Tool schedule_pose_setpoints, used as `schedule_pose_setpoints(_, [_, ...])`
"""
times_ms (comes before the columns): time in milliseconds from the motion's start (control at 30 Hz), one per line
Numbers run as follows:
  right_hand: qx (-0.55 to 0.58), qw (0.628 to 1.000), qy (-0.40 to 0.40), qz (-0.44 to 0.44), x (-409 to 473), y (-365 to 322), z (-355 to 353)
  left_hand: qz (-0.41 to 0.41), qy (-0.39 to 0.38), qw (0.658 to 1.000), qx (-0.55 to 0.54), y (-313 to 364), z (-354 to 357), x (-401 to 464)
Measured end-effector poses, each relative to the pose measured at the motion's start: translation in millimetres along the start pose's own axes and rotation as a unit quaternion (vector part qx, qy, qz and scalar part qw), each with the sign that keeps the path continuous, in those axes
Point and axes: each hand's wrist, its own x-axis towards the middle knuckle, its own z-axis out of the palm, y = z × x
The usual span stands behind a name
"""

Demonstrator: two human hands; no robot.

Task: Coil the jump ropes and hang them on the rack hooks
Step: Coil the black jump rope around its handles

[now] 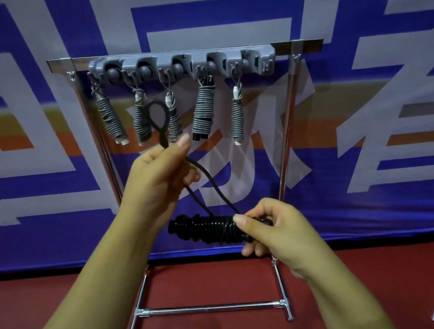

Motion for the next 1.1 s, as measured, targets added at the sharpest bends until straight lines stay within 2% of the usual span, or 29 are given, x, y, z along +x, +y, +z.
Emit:
schedule_pose_setpoints(100, [-0.025,0.999,0.026,-0.005,4,3,2,0.032,0.043,0.999,0.009,5,8,-3])
schedule_pose_setpoints(233, [-0.034,0.999,0.036,-0.006,9,5,1,0.034,0.064,0.997,-0.041,5,11,-2])
schedule_pose_setpoints(300, [-0.031,0.998,0.049,0.0,12,7,-1,0.033,0.021,0.999,-0.036,5,10,-2])
schedule_pose_setpoints(400, [-0.017,0.997,0.072,0.026,20,12,-6,0.012,-0.084,0.996,-0.04,3,2,0])
schedule_pose_setpoints(533, [0.007,0.996,0.078,0.052,30,19,-8,0.001,-0.085,0.996,-0.029,1,-8,2])
schedule_pose_setpoints(667, [0.032,0.991,0.122,0.052,30,16,-8,-0.002,-0.117,0.993,-0.025,7,-11,-2])
schedule_pose_setpoints(833, [0.136,0.976,0.169,0.022,31,5,-14,0.035,-0.17,0.983,0.061,-2,-23,-23])
schedule_pose_setpoints(1000, [0.266,0.958,0.1,0.05,21,-6,-26,0.033,-0.123,0.99,0.059,-19,-52,-41])
schedule_pose_setpoints(1100, [0.338,0.933,0.101,0.073,22,-9,-20,0.048,-0.154,0.986,0.039,-29,-50,-48])
